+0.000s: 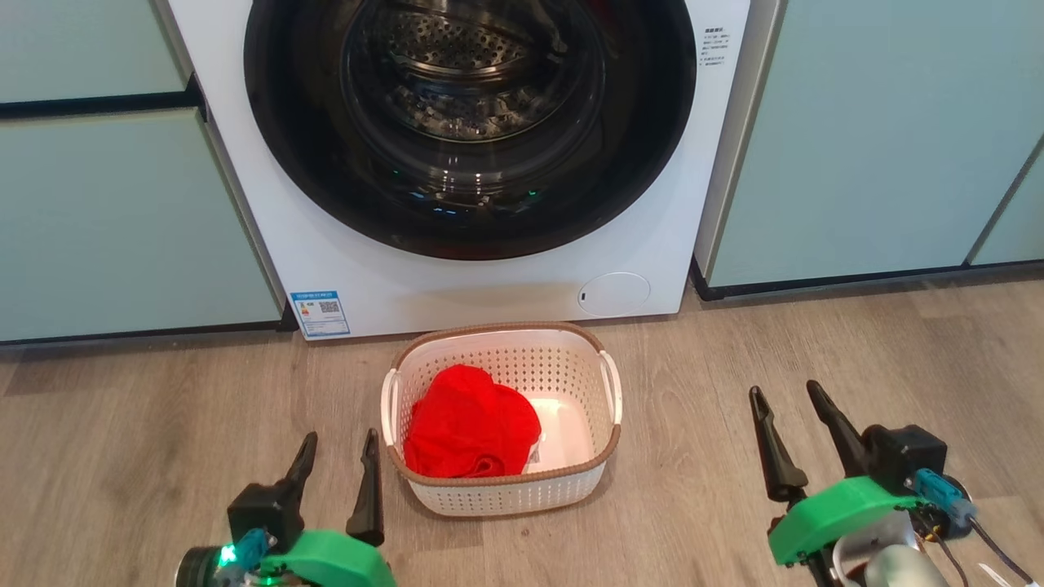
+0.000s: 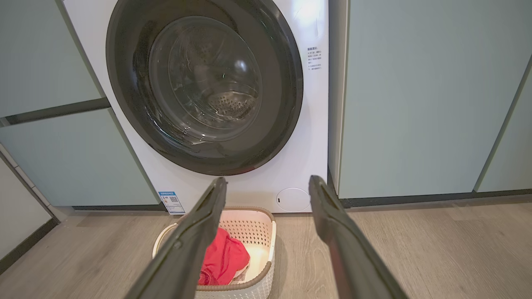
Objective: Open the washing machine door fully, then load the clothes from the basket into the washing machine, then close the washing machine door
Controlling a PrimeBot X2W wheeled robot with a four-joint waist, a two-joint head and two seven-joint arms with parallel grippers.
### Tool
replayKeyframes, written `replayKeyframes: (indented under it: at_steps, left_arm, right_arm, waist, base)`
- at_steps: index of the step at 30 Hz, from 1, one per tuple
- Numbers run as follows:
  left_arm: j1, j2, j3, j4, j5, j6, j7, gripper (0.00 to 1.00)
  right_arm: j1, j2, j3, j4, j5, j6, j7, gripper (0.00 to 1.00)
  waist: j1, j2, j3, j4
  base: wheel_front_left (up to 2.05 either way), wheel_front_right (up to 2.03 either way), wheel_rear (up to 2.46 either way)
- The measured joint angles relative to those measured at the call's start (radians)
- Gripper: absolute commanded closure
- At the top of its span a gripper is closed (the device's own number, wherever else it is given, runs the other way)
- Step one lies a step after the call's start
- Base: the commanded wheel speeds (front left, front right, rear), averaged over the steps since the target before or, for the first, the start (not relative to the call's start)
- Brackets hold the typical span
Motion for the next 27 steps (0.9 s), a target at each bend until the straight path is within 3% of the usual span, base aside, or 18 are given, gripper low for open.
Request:
replayKeyframes:
  at_steps: [27]
  left_arm:
    - [0.000,0.000,0.003,-0.012,-0.007,-0.006,0.000,0.00]
  right_arm:
    - [0.000,0.000,-0.006,0.007,-0.008,0.000,0.000,0.00]
  waist:
    - [0.0000,0.0000,0.007,0.000]
  base:
    - [0.00,0.00,0.00]
